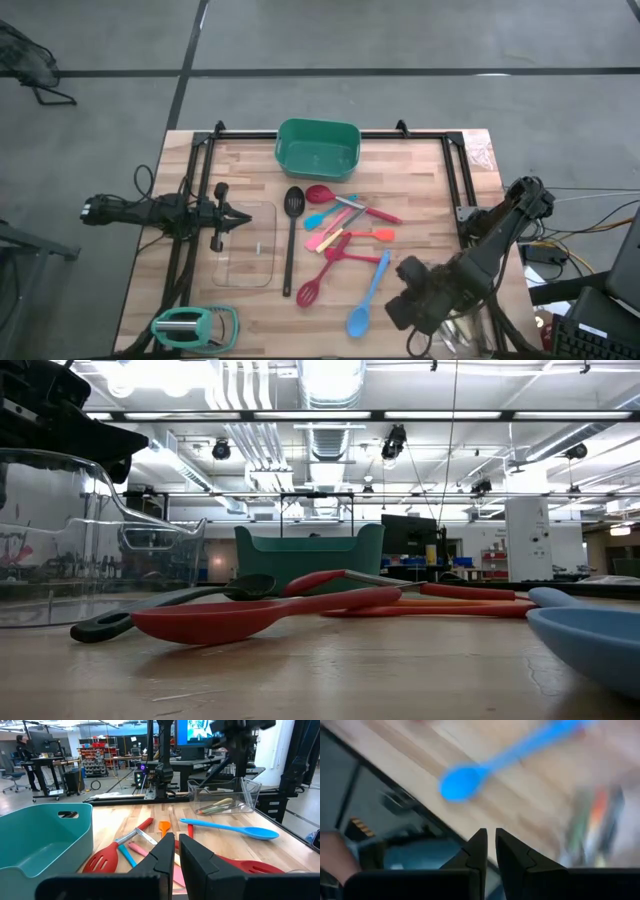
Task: Pick & Place Kitchen Items
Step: Put the yellow knife into the right transparent bin
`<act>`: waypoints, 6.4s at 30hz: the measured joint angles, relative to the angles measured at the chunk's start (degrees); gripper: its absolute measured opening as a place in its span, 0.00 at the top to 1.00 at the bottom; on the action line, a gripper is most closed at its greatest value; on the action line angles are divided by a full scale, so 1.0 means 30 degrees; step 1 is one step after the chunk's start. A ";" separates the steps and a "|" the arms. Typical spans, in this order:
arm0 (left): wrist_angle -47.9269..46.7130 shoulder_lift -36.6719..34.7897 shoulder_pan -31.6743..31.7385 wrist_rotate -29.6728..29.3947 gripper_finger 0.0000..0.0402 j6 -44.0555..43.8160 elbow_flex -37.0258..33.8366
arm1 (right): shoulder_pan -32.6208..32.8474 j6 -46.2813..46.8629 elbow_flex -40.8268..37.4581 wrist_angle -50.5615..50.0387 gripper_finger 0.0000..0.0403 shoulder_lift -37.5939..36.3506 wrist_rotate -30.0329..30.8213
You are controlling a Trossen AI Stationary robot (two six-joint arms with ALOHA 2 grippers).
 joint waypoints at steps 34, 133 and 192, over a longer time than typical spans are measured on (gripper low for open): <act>0.0007 0.0007 -0.0004 0.0000 0.92 0.0000 0.0007 | -0.8836 -2.4747 0.0149 0.3753 0.61 0.6175 0.3772; 0.0003 0.0007 -0.0004 0.0000 0.92 0.0007 0.0004 | -1.1310 -2.9625 -0.0106 0.8265 0.49 0.9916 0.0115; 0.0000 0.0007 -0.0001 0.0000 0.92 0.0001 0.0007 | -1.0836 -2.3981 0.9743 -0.3470 0.85 0.9894 0.2348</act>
